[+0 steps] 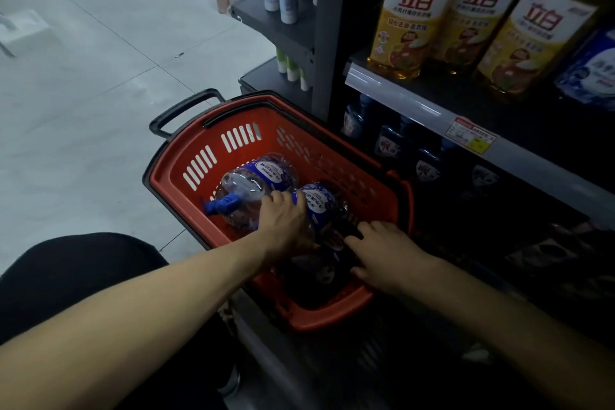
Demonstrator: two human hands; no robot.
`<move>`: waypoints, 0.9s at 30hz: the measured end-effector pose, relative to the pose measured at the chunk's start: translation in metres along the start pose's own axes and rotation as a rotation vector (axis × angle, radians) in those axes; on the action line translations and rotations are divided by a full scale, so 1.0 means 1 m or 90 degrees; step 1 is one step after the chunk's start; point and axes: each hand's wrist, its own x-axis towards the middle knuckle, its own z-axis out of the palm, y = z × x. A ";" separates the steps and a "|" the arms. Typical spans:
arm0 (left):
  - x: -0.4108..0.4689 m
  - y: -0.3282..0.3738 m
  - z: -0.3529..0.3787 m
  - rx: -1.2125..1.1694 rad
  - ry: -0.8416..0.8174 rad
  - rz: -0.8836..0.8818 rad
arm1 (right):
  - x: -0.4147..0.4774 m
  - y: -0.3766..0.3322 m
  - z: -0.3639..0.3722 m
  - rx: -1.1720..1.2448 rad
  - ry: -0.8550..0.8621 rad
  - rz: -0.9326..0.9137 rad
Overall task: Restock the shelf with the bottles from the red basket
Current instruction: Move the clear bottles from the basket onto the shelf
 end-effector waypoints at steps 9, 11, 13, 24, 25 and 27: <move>0.017 0.010 -0.004 -0.069 -0.077 -0.011 | -0.007 0.007 0.007 0.030 0.067 -0.025; 0.017 0.011 -0.006 -0.078 -0.092 -0.023 | -0.008 0.008 0.006 0.036 0.075 -0.025; 0.015 0.010 -0.011 -0.081 -0.094 -0.015 | -0.009 0.009 0.006 0.042 0.077 -0.026; -0.016 -0.008 -0.028 0.142 0.128 0.140 | -0.006 0.018 0.011 0.100 0.096 -0.033; -0.020 -0.013 -0.028 0.163 0.144 0.161 | -0.006 0.019 0.010 0.114 0.097 -0.031; -0.027 -0.024 -0.026 0.207 0.186 0.205 | -0.006 0.020 0.006 0.166 0.109 -0.023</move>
